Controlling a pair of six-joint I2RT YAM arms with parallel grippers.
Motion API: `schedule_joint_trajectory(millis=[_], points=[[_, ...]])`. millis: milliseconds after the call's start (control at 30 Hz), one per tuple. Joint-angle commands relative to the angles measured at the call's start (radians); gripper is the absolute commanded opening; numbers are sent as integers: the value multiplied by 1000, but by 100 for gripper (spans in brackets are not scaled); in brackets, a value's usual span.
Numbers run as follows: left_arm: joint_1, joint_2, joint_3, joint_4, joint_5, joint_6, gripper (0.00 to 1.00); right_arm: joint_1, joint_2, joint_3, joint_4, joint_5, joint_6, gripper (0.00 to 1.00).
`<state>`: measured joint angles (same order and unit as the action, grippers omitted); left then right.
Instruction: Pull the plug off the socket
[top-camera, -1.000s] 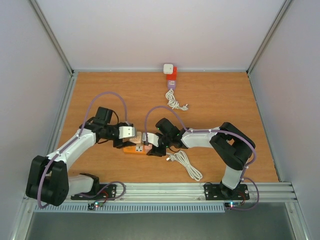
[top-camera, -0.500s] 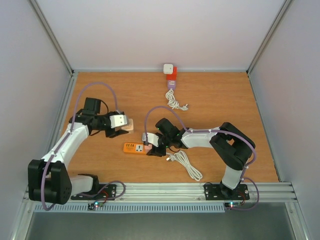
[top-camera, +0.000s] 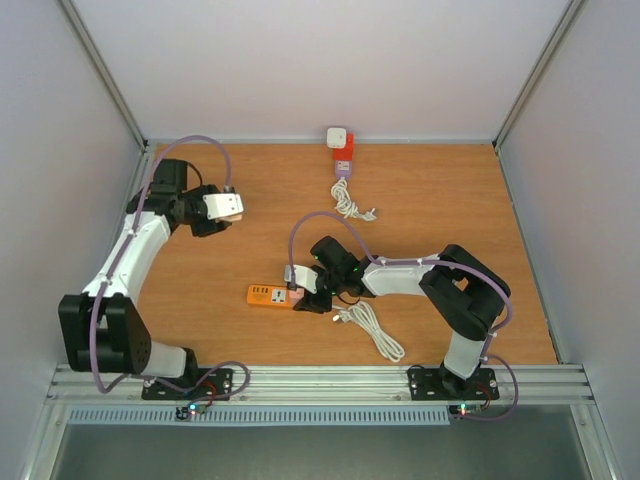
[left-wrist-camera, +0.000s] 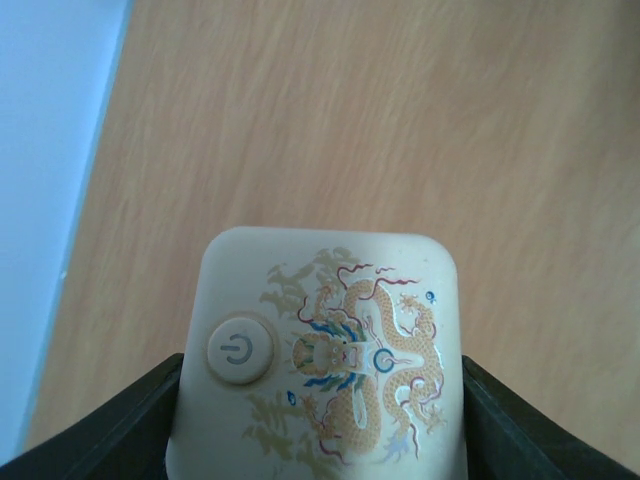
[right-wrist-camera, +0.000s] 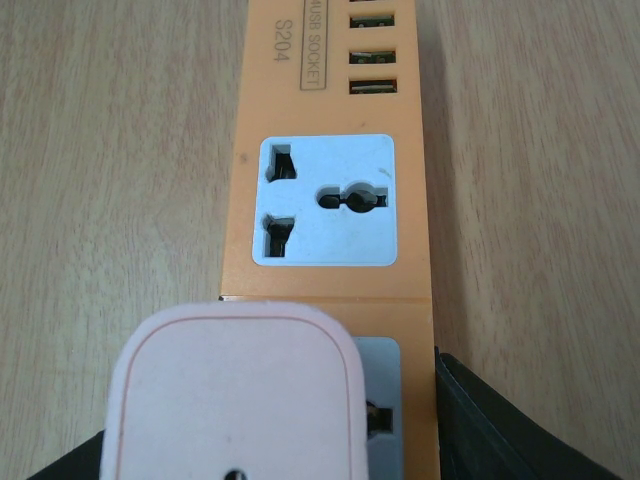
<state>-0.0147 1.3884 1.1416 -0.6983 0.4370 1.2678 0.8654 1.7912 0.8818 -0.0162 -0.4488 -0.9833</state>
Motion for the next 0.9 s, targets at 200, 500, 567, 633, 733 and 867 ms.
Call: schedule_joint_trajectory(millis=[200,500,567,633,733,867], points=[[53,192,266,34,-383,211,39,7,56,-11,-57,110,-3,13],[64,399,418,45,-627,473,40,7,60,-8,-58,112,1,13],[66,461,488,16,-651,498,40,7,59,-9,-58,110,3,13],[69,520,551,-5,-682,517,41,7,59,-9,-58,109,4,13],[70,597,611,-17,-727,556,43,7,60,-7,-57,108,5,13],[74,677,637,31,-805,636,43,7,63,-3,-60,105,9,13]])
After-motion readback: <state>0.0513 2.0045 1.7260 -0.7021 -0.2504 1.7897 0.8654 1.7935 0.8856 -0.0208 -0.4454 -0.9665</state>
